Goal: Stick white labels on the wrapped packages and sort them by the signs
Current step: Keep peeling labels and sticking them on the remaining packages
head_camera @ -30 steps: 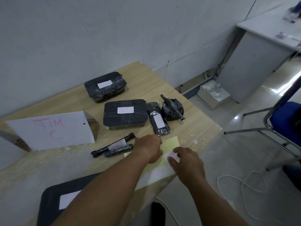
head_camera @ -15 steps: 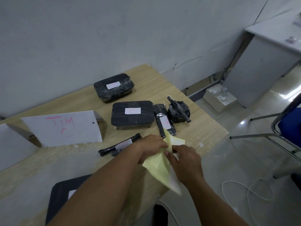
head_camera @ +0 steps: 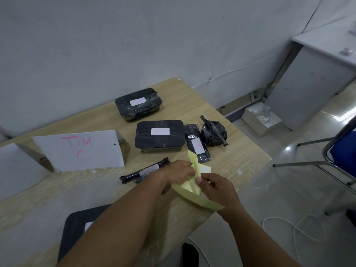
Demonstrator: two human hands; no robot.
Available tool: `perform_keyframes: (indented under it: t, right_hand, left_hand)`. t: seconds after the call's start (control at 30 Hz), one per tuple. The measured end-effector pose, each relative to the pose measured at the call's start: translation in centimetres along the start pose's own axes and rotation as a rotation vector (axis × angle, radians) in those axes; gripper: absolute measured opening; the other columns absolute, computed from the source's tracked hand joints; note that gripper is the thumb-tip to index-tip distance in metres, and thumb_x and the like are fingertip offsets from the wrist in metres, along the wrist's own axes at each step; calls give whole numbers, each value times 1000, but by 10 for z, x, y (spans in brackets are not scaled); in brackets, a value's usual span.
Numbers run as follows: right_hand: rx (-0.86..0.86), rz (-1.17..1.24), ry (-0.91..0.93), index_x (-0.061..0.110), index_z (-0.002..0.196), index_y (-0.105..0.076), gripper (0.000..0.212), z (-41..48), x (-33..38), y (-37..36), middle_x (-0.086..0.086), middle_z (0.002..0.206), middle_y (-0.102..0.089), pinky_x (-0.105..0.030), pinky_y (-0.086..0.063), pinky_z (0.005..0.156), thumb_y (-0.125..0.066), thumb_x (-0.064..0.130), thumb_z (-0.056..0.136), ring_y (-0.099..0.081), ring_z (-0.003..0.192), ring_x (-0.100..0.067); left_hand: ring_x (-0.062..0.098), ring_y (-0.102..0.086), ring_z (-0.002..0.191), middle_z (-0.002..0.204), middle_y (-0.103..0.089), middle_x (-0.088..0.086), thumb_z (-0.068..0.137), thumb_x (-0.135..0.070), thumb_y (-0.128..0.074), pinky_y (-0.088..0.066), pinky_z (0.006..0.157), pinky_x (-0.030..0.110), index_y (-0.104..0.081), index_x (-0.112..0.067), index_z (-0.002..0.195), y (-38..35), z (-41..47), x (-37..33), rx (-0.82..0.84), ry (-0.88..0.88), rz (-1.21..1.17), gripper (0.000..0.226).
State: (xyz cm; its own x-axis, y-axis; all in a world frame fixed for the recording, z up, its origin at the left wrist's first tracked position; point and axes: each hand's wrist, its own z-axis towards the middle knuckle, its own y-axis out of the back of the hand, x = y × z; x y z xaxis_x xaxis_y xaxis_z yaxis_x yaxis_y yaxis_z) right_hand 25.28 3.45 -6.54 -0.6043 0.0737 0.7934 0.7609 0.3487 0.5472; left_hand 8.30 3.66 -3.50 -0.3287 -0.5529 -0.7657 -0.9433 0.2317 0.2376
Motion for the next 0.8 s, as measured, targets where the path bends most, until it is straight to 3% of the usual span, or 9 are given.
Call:
perform_keyframes:
  t: [0.17, 0.3, 0.5, 0.7, 0.8]
  right_hand:
    - [65, 100, 0, 18, 107, -73, 25, -5, 4, 2, -2, 90, -69, -13, -41, 63, -67, 34, 89, -60, 78, -12]
    - [121, 219, 10, 19, 101, -76, 21, -8, 4, 2, -6, 84, -71, -24, -48, 67, -66, 34, 90, -61, 75, -12]
    - [77, 124, -8, 30, 91, -76, 15, -4, 1, 1, 13, 79, -72, -29, -54, 73, -63, 35, 91, -65, 78, -6]
    - [13, -38, 74, 28, 87, -74, 12, -4, 5, -3, 16, 76, -69, -12, -40, 61, -63, 34, 89, -59, 72, 7]
    - [-9, -56, 58, 28, 82, -71, 12, -6, 5, -5, 14, 72, -67, -13, -40, 57, -62, 32, 89, -59, 69, 6]
  left_hand:
    - [24, -61, 86, 102, -70, 12, 93, -9, -49, -45, 78, 33, -72, -12, 101, 3, -6, 5, 7, 24, -90, 24]
    - [24, -61, 85, 97, -69, 9, 93, -9, -49, -46, 78, 33, -72, -19, 91, 5, -8, 9, 3, 19, -134, 25]
    - [17, -59, 75, 87, -67, 2, 92, -10, -50, -45, 68, 26, -69, -20, 81, 9, -10, 15, -2, 6, -75, 25]
    - [1, -55, 51, 68, -61, -7, 91, -9, -50, -38, 46, 13, -64, -21, 59, 11, -13, 18, -29, -4, -38, 37]
    - [5, -51, 54, 69, -57, -5, 93, -11, -50, -39, 48, 16, -60, -21, 66, 12, -15, 17, -34, 0, 26, 30]
